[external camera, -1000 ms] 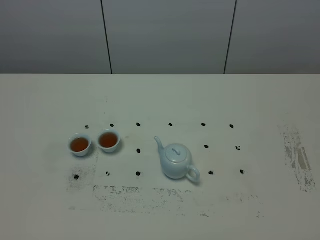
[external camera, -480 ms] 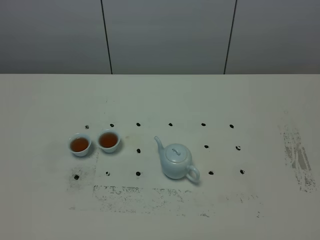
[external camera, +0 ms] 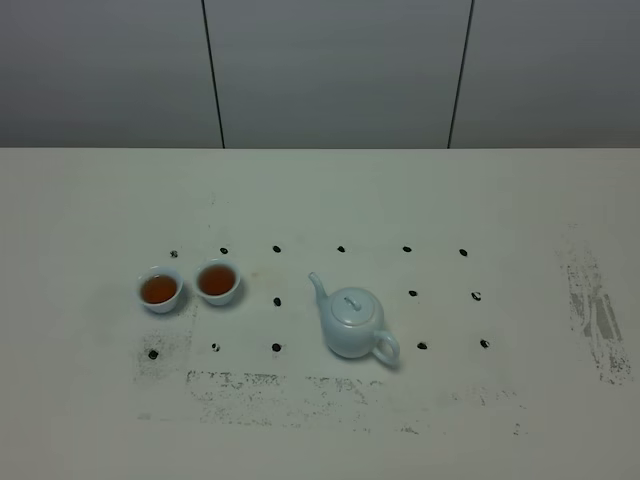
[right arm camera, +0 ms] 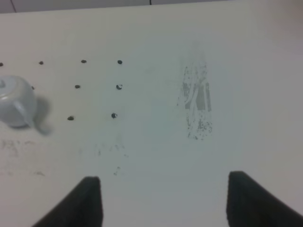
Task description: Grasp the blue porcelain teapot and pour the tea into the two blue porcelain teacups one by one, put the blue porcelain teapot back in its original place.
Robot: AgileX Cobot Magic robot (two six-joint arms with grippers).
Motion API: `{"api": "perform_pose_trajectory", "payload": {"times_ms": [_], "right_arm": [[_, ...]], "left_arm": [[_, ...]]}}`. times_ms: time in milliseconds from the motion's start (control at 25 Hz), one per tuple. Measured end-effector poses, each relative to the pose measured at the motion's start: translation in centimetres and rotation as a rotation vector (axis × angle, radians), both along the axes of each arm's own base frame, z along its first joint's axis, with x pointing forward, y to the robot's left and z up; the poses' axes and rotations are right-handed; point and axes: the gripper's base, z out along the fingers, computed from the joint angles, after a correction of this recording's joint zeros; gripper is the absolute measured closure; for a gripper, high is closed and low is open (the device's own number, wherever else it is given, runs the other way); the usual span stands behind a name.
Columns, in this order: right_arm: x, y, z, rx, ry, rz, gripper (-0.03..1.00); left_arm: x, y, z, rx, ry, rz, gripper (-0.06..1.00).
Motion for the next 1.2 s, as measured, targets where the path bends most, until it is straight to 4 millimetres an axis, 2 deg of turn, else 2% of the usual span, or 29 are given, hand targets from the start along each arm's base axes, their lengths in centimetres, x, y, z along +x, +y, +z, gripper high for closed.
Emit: {"api": "perform_pose_trajectory", "payload": {"times_ms": [1200], "right_arm": [[0.00,0.00,0.00,0.001,0.000,0.000,0.43]], "left_arm": [[-0.11,0.00,0.00,0.000,-0.009,0.000,0.65]]}}
